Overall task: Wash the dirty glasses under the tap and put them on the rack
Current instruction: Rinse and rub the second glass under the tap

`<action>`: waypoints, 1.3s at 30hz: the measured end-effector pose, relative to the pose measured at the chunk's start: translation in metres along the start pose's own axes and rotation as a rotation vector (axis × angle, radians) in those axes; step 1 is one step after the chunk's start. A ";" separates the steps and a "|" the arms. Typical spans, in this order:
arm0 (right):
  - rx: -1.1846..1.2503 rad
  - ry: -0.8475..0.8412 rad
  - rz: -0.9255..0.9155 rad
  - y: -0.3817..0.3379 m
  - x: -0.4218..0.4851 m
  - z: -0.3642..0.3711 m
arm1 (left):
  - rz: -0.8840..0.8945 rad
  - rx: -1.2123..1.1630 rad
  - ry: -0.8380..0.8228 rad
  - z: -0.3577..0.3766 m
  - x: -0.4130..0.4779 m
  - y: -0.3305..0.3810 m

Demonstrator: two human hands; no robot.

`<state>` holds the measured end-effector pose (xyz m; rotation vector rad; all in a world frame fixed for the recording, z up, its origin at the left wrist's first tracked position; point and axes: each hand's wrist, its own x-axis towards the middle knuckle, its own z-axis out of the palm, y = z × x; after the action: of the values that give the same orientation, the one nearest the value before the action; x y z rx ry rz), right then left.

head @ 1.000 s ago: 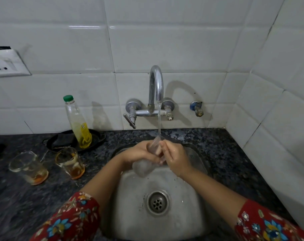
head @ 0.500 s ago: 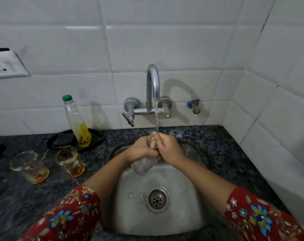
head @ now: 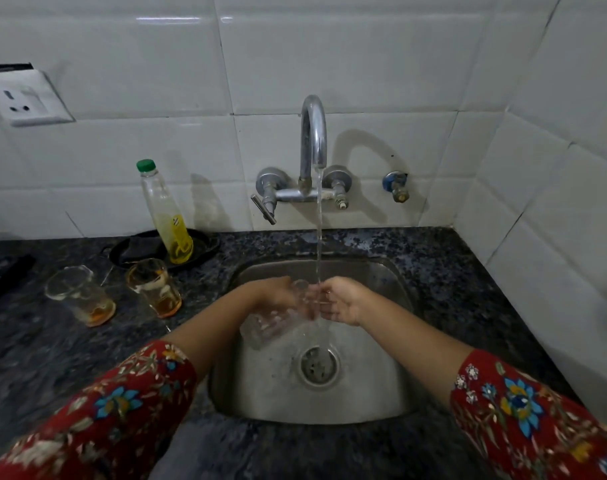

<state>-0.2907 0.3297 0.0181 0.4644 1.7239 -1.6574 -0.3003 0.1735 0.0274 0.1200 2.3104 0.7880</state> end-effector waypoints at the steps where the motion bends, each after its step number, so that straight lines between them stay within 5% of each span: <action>1: -0.022 0.023 -0.041 0.001 0.000 0.002 | -0.012 -0.303 -0.044 0.002 0.002 -0.007; 5: -0.219 0.154 -0.323 -0.002 -0.007 0.017 | -0.120 -1.304 -0.055 0.017 0.011 -0.010; 8: -0.456 0.319 -0.562 0.001 -0.003 0.025 | -0.084 -1.821 0.003 0.021 0.013 0.015; 12: -0.923 0.472 -1.087 0.015 -0.004 0.010 | -0.131 -2.078 0.080 0.010 0.014 0.043; 15: -1.310 0.465 -1.186 0.029 0.004 -0.015 | -0.164 -2.088 0.066 0.001 0.017 0.050; 18: -1.398 0.377 -1.259 0.019 0.002 -0.025 | -0.110 -2.054 0.086 0.007 0.019 0.054; 23: -1.267 0.480 -1.009 -0.011 -0.001 -0.020 | -0.101 -1.993 0.094 0.008 0.037 0.045; 29: -1.267 0.663 -0.674 -0.042 -0.011 0.005 | -0.043 -1.631 0.724 0.009 0.044 0.060; 31: -1.031 0.529 -0.593 -0.047 -0.013 0.005 | 0.003 -1.535 0.651 0.003 0.040 0.061; 36: -0.174 -0.193 -0.197 -0.048 -0.028 -0.013 | 0.238 -1.547 0.114 0.000 0.027 0.035; 37: -0.148 -0.188 -0.185 -0.045 -0.027 -0.013 | 0.264 -1.585 0.089 0.005 0.024 0.035; 39: -0.386 0.101 -0.302 -0.035 -0.017 -0.005 | 0.244 -1.559 0.210 0.014 0.025 0.042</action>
<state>-0.3041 0.3337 0.0547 0.1094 2.2144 -1.4628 -0.3162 0.2217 0.0285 -0.3954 1.2509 2.5088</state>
